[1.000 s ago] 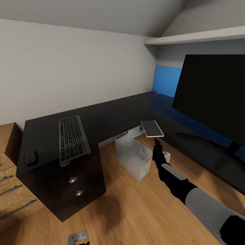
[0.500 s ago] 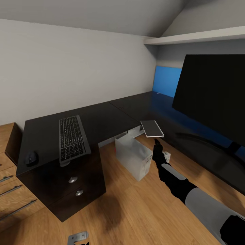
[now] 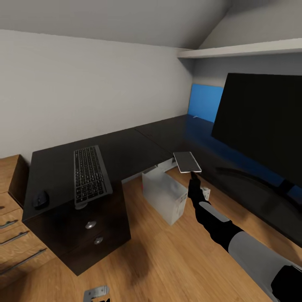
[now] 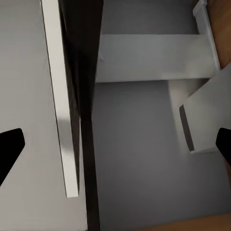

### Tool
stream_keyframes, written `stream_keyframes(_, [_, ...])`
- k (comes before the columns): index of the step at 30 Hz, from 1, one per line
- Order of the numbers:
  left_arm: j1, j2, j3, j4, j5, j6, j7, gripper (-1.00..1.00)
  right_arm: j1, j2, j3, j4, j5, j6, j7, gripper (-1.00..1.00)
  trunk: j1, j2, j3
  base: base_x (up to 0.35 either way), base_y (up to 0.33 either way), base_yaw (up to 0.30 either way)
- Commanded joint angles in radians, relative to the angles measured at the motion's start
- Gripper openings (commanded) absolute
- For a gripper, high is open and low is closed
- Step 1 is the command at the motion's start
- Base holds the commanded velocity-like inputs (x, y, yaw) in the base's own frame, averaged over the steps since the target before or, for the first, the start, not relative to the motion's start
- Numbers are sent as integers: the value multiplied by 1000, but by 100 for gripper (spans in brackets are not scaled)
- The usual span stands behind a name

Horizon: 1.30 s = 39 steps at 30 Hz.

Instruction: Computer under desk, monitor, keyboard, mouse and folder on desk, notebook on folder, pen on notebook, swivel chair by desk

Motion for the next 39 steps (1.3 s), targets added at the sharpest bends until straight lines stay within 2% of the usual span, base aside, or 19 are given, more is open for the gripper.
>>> stream_keyframes(1, [0,1,-4,-2,10,3,9,100,-1,-1,8,-1,-11,-7,6,100,-4,7,3,0,0,0])
stream_keyframes(12, [0,1,-4,-2,11,3,9,100,-1,-1,8,-1,-11,-7,6,100,-46,84,37,0,0,0])
stream_keyframes(23, [0,3,-4,-2,12,2,9,100,-1,-2,8,0,-11,-7,6,100,-46,84,37,2,1,0])
stream_keyframes(39, [0,3,-2,-2,12,2,9,100,-1,-3,8,1,-11,-7,6,100,-46,84,37,92,58,0])
